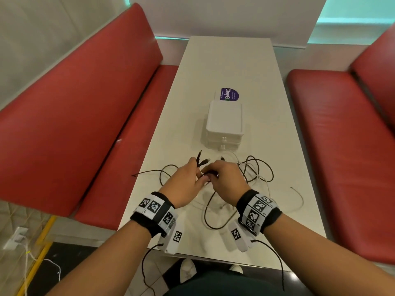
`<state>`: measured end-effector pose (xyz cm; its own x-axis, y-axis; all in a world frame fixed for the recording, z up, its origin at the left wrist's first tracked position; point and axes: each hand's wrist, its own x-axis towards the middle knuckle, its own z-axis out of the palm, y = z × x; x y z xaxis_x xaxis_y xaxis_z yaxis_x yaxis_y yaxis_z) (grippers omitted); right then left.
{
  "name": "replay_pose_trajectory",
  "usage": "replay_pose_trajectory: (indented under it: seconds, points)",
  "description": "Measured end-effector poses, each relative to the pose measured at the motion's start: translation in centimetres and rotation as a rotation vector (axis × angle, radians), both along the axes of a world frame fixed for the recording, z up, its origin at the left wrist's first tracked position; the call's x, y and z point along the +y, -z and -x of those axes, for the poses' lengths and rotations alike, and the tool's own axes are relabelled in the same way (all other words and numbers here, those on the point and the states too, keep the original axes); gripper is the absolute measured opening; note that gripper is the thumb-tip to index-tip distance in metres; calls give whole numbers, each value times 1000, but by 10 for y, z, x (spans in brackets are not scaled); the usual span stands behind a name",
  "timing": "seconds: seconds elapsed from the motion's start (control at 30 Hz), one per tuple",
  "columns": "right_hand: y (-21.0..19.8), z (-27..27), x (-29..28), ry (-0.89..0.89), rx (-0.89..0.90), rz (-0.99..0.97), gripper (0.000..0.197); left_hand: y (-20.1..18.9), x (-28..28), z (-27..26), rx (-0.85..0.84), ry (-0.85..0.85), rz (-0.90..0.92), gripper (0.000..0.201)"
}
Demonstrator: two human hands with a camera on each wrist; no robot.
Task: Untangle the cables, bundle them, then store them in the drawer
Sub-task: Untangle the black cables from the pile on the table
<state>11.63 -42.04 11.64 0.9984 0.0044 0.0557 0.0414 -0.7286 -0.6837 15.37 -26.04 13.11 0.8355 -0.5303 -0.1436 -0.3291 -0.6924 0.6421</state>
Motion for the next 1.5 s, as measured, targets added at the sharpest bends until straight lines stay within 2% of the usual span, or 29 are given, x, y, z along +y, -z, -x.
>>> replay_pose_trajectory:
  seconds: [0.07,0.17,0.2,0.33,0.4,0.5,0.63,0.7,0.9,1.0,1.1,1.17,1.37,1.5]
  points:
    - [0,0,-1,54,-114,-61,17,0,-2,-1,48,-73,90,25]
    - [9,4,-6,95,-238,133,7,-7,-3,-7,-11,-78,99,22]
    - [13,6,-7,93,-238,183,10,-10,-3,-8,-26,-67,103,22]
    - [14,9,-8,12,124,9,20,-16,-6,-7,-58,-54,121,24]
    - [9,9,-10,6,220,-82,20,-12,-6,-5,-63,-59,92,19]
    - [6,11,-13,39,273,-276,9,-10,-5,-7,-27,-77,38,17]
    - [6,14,-14,49,274,-309,8,-13,-8,-9,-13,-82,71,6]
    - [8,12,-14,66,269,-314,9,-15,-11,-8,20,-112,141,25]
    - [16,7,-26,67,193,-76,17,-18,-6,-7,53,-207,260,34]
    - [10,4,-30,147,-2,-10,6,-12,3,-11,38,-205,247,33]
    - [6,3,-30,140,-193,-37,6,-2,10,-15,9,-201,147,21]
    - [11,4,-26,80,-234,-31,10,3,10,-15,30,-173,101,11]
    - [30,9,-27,46,-14,20,17,-11,2,-15,110,-129,199,27]
    - [27,4,-25,69,76,-101,12,-21,0,-13,187,-151,340,34]
